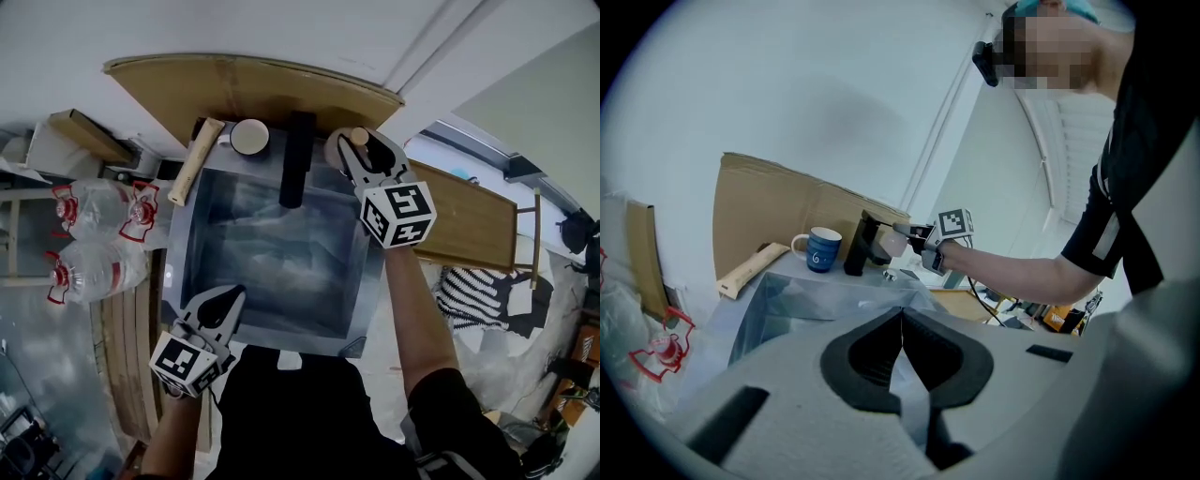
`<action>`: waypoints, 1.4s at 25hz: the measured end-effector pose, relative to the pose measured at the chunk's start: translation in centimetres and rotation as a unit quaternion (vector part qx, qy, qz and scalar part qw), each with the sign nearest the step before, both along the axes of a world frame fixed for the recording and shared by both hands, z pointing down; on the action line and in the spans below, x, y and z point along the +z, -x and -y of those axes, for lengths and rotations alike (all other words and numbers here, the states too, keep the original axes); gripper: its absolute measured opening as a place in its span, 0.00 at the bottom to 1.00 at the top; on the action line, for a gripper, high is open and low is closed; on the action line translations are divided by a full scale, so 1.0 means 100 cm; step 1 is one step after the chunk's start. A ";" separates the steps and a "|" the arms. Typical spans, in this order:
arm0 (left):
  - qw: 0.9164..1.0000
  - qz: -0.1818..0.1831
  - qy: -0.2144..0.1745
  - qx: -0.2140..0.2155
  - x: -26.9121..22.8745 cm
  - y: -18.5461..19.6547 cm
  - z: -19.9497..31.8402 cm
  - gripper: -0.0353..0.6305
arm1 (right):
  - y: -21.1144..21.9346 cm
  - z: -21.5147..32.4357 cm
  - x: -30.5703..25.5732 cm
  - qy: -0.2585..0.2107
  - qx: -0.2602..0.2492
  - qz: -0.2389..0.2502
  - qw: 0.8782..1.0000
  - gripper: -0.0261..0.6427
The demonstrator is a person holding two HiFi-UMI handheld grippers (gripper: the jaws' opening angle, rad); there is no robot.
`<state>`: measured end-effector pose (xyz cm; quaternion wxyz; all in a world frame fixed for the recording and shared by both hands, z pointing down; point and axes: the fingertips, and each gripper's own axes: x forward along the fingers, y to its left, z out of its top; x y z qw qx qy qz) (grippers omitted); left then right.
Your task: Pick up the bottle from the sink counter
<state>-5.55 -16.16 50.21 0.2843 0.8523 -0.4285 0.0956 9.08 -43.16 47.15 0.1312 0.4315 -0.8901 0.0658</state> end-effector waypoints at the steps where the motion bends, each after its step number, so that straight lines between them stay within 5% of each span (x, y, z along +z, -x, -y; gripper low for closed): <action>1: 1.000 0.001 -0.009 0.002 -0.002 0.001 0.000 0.08 | -0.002 -0.003 -0.006 -0.002 0.000 0.000 1.000 0.25; 35: 0.993 0.013 -0.110 0.034 -0.089 0.014 -0.033 0.08 | -0.013 -0.166 -0.090 0.019 -0.008 0.030 0.999 0.25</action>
